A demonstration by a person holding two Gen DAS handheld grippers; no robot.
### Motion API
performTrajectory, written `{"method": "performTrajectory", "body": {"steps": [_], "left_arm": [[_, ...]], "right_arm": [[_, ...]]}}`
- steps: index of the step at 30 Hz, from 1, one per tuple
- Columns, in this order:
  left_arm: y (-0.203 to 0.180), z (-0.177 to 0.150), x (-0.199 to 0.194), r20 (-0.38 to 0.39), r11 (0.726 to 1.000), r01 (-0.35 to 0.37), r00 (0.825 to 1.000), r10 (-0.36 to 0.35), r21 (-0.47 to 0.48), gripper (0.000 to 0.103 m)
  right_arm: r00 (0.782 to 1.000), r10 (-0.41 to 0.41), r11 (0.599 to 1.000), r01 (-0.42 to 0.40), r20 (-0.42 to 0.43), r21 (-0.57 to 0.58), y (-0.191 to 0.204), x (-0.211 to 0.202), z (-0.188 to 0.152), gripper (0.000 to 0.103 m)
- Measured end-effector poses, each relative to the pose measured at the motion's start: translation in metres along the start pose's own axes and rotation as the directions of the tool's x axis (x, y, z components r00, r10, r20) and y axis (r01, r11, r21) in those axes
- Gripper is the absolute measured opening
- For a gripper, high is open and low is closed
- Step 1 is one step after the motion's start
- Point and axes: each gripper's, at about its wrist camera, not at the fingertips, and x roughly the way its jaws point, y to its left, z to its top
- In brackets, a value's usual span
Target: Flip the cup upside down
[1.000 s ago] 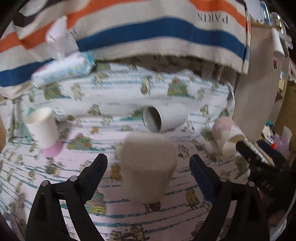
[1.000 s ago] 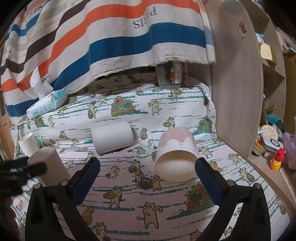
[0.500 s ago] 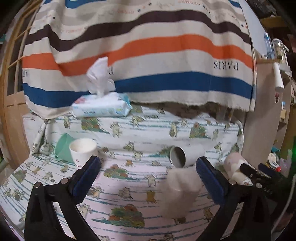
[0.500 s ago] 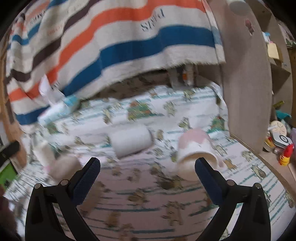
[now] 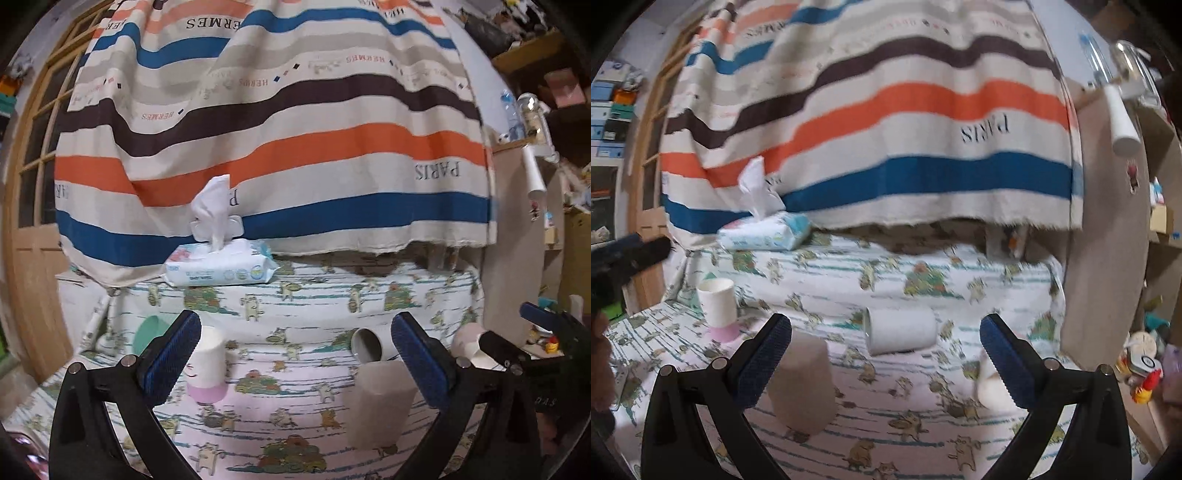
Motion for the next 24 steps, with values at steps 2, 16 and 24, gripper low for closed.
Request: {"method": "performTrajectory", "body": {"steps": [2,16,24], "left_arm": [[0.003,-0.008,0.001,0.008,1.000,-0.019,1.000,0.019,0.006,0.103],[0.014,-0.053,0.037,-0.112,0.999,-0.038,0.993,0.034,-0.038,0.103],[0.010,-0.063,0.045,-0.151,0.998,-0.063,0.987,0.063,0.005,0.103]], "right_arm": [[0.999,0.015,0.999,-0.016,0.039,0.032,0.000,-0.004,-0.001,0.103],[0.999,-0.022,1.000,0.022,-0.037,0.001,0.004,0.031,-0.029,0.103],[0.997,0.000,1.000,-0.002,-0.077,-0.028,0.011,0.042,-0.037,0.103]]}}
